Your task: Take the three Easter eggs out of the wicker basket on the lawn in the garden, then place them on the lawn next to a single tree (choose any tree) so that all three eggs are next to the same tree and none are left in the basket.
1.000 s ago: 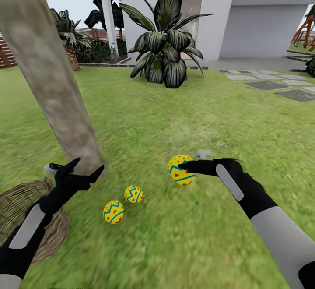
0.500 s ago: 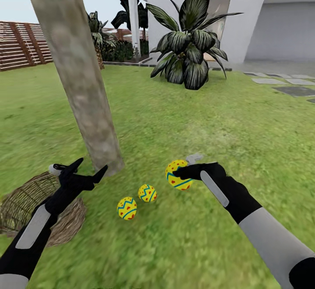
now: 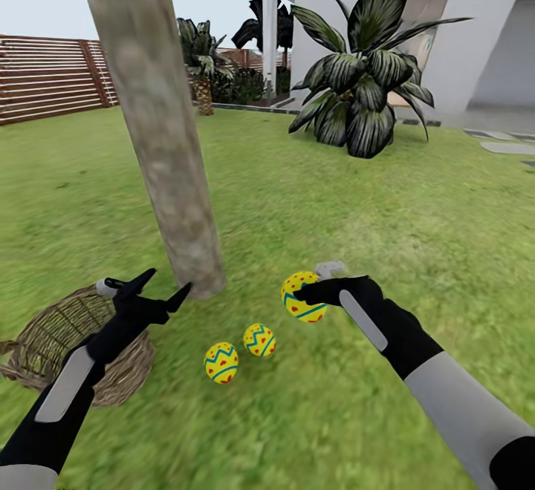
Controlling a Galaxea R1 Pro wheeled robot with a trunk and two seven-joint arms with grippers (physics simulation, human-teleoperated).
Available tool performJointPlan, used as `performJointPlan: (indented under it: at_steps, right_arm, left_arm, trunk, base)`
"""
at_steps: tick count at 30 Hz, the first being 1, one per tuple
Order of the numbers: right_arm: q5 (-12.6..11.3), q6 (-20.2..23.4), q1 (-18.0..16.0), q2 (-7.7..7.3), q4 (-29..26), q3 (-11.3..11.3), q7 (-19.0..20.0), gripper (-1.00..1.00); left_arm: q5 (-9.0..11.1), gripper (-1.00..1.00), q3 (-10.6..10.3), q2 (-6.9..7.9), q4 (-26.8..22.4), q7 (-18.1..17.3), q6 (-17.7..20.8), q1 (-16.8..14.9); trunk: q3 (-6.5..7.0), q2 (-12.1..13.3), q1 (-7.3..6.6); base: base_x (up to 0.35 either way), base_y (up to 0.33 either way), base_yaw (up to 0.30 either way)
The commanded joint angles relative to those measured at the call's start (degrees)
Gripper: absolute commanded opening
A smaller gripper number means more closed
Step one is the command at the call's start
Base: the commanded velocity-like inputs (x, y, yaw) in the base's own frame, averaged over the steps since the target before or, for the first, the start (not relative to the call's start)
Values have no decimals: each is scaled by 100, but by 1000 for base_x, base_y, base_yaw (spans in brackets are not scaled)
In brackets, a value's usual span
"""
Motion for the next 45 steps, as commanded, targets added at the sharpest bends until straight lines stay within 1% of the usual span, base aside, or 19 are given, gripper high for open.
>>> performJointPlan:
  at_steps: [1,7,9,11,13,15,16,17,18,20,22,25,26,30,33,35,36,38,45]
  right_arm:
    - [-22,9,-4,11,-3,13,-60,-100]
    - [178,8,-4,64,21,30,-52,-100]
    - [190,-50,-4,69,66,29,-51,-100]
    - [203,-280,-4,63,82,12,-46,-100]
    - [208,-405,-4,59,95,5,-52,-100]
    - [361,-460,-2,49,161,14,-75,-100]
    - [569,-514,21,53,394,16,-86,-100]
    - [689,-591,46,65,644,16,-90,-100]
    - [765,-792,64,128,999,22,-93,-100]
    - [838,-1164,72,262,1413,21,-102,-100]
    - [870,-1320,75,311,1574,18,-110,-100]
    - [1003,-1360,75,333,1645,26,-228,-100]
    - [1057,-1367,75,359,1712,58,-248,-100]
    - [1155,-1385,76,545,2069,446,-283,-100]
    - [1147,-1415,76,567,2191,507,-286,-100]
    - [1197,-1634,76,634,2418,674,-285,-100]
    - [1244,-1805,76,681,2563,808,-286,-100]
    - [1279,-2030,76,759,2724,938,-286,-100]
    - [1297,-2439,76,778,2820,976,-283,-100]
  left_arm:
    - [2,100,2,-1,0,-9,23,-5]
    - [15,100,-1,-10,-9,-8,24,-5]
    - [16,100,-13,-93,-15,-8,24,-5]
    - [10,100,-123,-209,-4,-8,24,-5]
    - [3,100,-283,-250,-1,-8,20,-5]
    - [-4,100,-390,-261,0,-8,13,-5]
    - [-2,100,-427,-269,-4,-6,10,-5]
    - [-5,100,-490,-290,-4,3,8,-5]
    - [-7,100,-557,-324,-5,65,7,-5]
    - [1,100,-597,-356,-15,267,7,-5]
    - [8,100,-609,-444,-29,456,7,-5]
    - [9,100,-617,-517,-22,513,6,-5]
    - [9,100,-618,-523,-22,516,6,-5]
    - [3,100,-649,-583,-9,541,5,-5]
    - [1,100,-704,-640,-9,597,-1,-5]
    - [1,100,-823,-649,-12,605,-37,-5]
    - [1,100,-879,-651,-18,607,-76,-5]
    - [1,100,-916,-652,-30,607,-101,-5]
    - [3,100,-944,-652,-30,612,-108,-5]
  trunk:
    - [-5,-2,1]
    - [-5,-2,1]
    - [-5,-2,1]
    - [-5,-2,1]
    - [-5,-2,1]
    - [-5,-2,1]
    - [-6,-2,1]
    - [-11,-2,1]
    - [-18,-2,1]
    - [-34,-2,1]
    - [-51,-2,1]
    - [-77,-2,1]
    - [-85,-2,1]
    - [-119,-2,1]
    - [-145,-2,1]
    - [-162,-2,1]
    - [-170,-2,1]
    - [-184,-2,1]
    - [-188,-2,1]
  base:
    - [216,-254,293]
    - [222,-251,90]
    - [195,-189,2]
    - [59,-57,1]
    - [16,-15,0]
    - [4,-4,0]
    - [1,-1,0]
    - [0,0,0]
    - [0,0,26]
    - [0,0,67]
    - [75,-51,116]
    - [248,-140,142]
    - [284,-157,146]
    - [227,-126,146]
    - [29,-16,147]
    - [4,-2,147]
    - [1,-1,146]
    - [0,0,118]
    - [0,0,11]
